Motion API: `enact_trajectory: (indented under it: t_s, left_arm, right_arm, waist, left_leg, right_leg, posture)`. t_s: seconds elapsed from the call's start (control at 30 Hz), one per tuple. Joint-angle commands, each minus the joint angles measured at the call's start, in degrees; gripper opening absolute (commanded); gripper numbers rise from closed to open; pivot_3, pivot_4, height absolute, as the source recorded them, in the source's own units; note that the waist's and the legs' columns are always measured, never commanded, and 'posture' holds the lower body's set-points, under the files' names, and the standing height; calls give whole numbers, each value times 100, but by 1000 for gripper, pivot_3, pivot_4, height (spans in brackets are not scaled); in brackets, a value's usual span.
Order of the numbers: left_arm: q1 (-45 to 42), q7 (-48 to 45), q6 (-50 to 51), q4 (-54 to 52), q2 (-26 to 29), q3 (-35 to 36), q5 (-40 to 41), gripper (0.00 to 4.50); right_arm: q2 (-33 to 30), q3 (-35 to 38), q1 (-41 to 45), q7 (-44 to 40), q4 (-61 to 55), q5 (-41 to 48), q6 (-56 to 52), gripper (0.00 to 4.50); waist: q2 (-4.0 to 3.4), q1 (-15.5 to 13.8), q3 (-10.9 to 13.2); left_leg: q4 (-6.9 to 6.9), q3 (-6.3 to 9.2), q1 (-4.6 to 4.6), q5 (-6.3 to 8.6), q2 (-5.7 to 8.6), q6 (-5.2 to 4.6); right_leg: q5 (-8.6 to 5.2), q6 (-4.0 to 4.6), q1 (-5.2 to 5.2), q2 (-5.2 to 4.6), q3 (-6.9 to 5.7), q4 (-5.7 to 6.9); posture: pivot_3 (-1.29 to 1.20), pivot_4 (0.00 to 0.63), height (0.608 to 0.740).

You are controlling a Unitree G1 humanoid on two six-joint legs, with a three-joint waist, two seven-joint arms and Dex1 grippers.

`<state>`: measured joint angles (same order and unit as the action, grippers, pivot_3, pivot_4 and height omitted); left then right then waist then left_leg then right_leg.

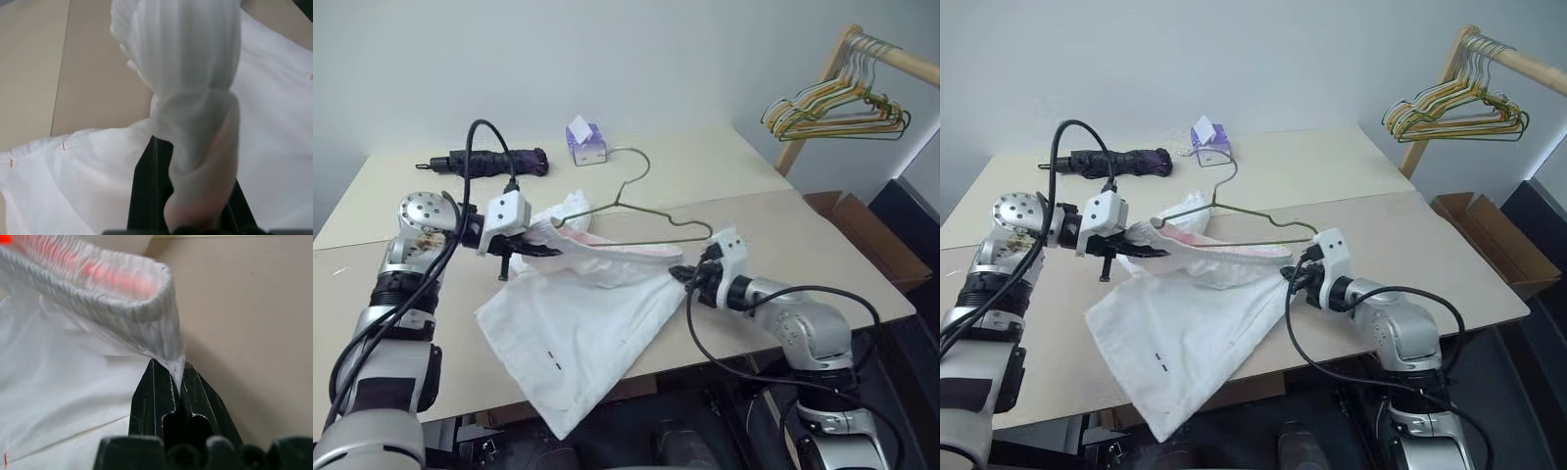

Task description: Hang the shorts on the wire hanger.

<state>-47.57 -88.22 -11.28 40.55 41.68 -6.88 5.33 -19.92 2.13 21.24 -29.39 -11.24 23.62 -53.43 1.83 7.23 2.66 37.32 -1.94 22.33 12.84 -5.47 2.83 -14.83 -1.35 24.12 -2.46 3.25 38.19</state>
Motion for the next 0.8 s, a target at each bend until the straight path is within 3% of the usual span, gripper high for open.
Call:
enact_trajectory:
  t_s: [0.03, 0.47, 0.8]
  left_arm:
    - [-26, -45, -317, 149, 340, 51, -135, 0]
    - [93, 2, -402, 324, 737, 107, -112, 0]
    - [410, -428, 44, 65, 1102, 249, 441, 0]
  right_arm:
    - [-255, 507, 104, 115, 35, 53, 103, 21]
    - [-518, 658, 122, 205, 260, 223, 91, 21]
    - [-552, 623, 104, 225, 427, 375, 61, 21]
  waist:
    - [0, 4, 0]
    - [0, 7, 0]
    - [0, 8, 0]
  left_leg:
    - [0, 0, 0, 0, 0, 0]
    - [0, 0, 0, 0, 0, 0]
    - [0, 0, 0, 0, 0, 0]
  right_leg:
    - [0, 0, 0, 0, 0, 0]
    - [0, 0, 0, 0, 0, 1]
    - [0, 0, 0, 0, 0, 1]
  posture:
    - [-86, 0, 740]
    - [-78, 0, 740]
    - [-67, 3, 740]
